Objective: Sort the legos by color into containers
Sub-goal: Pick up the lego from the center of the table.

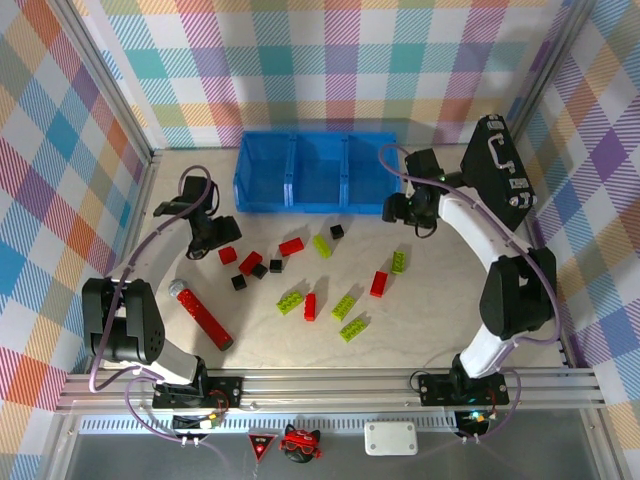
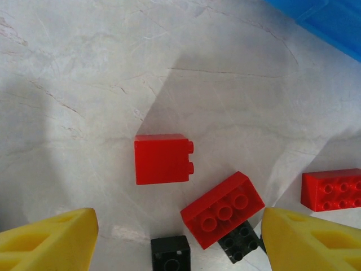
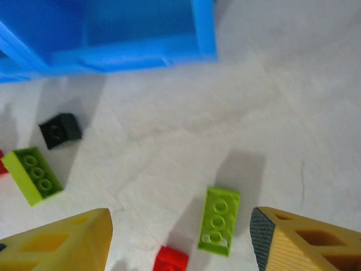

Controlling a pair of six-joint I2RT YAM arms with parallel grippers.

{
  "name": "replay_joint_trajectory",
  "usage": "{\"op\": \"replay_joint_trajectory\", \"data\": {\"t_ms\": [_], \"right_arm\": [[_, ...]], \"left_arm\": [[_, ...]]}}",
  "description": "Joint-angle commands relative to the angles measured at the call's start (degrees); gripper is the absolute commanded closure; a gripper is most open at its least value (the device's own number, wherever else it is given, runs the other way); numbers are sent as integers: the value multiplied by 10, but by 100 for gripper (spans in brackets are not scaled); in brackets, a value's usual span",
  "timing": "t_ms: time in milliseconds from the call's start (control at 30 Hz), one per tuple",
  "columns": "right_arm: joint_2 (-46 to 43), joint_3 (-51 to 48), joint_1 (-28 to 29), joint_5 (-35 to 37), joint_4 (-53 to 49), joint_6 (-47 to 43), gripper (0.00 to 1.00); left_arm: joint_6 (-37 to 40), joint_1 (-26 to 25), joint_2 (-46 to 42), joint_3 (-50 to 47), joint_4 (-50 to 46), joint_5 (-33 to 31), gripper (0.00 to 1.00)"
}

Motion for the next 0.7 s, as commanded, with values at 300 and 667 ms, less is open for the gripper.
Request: {"op": "replay_joint_trajectory", "data": {"t_ms": [300,667], "right_arm": [[18,-106,40,66,2,109,37],[66,-137,42,53,43,133,43]], "left_arm": [[-33,-3,-12,-14,33,32,24],[-36,-3,-8,-10,34,44,24]]}}
